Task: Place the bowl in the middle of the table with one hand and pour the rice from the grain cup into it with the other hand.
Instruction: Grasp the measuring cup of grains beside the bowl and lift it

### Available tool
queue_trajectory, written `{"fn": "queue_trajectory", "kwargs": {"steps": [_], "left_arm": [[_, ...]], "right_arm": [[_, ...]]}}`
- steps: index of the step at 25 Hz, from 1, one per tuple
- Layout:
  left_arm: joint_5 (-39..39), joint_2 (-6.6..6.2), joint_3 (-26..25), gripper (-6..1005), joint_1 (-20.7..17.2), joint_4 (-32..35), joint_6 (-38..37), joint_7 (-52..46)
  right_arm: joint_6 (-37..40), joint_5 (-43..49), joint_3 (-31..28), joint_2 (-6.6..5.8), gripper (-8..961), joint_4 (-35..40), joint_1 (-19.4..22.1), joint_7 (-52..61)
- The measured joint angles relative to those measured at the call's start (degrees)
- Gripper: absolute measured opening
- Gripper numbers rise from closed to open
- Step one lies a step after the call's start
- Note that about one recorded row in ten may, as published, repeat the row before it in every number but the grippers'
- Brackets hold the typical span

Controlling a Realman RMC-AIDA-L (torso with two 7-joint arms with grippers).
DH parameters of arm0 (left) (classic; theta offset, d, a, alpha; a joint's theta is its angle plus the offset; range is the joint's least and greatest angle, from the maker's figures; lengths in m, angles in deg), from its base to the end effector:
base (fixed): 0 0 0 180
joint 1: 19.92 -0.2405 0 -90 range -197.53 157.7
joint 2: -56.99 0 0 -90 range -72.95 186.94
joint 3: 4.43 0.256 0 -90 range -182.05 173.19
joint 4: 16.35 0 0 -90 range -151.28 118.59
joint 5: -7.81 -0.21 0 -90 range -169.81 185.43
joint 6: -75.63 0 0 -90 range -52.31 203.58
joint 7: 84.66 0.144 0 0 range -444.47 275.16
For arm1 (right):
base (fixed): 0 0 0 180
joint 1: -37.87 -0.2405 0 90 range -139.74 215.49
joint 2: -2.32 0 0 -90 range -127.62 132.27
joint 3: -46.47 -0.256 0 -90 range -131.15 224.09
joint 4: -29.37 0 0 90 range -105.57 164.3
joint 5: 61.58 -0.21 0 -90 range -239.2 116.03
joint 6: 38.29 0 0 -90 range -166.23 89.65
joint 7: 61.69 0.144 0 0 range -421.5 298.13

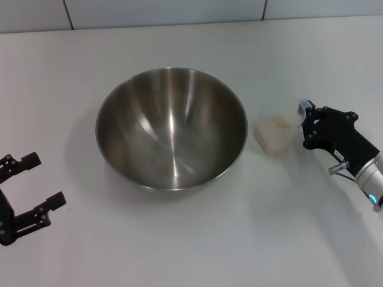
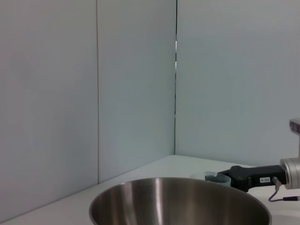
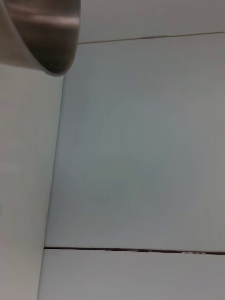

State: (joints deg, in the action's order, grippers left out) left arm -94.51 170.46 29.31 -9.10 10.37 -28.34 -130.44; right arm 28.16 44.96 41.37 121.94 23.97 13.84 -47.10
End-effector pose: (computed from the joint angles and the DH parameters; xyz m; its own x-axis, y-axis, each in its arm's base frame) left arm -0.3443 0.2109 0.0411 0.7604 0.0446 0.6479 0.3763 -0.8433 -0.3837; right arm 0.3353 0.2936 -0.0603 0.7490 -0.1276 -0.6502 -0.6406 -0.3903 -0.6613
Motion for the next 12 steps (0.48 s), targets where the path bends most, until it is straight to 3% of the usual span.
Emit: {"fn": "queue_trajectory", "kwargs": {"steps": [12], "left_arm": [[-0.34, 0.0, 0.02, 826, -0.1, 0.0, 0.0, -0.04]], "right_arm": [[4.25, -0.15, -0.48, -0.15, 5, 0.01, 0.71, 0.49]]}}
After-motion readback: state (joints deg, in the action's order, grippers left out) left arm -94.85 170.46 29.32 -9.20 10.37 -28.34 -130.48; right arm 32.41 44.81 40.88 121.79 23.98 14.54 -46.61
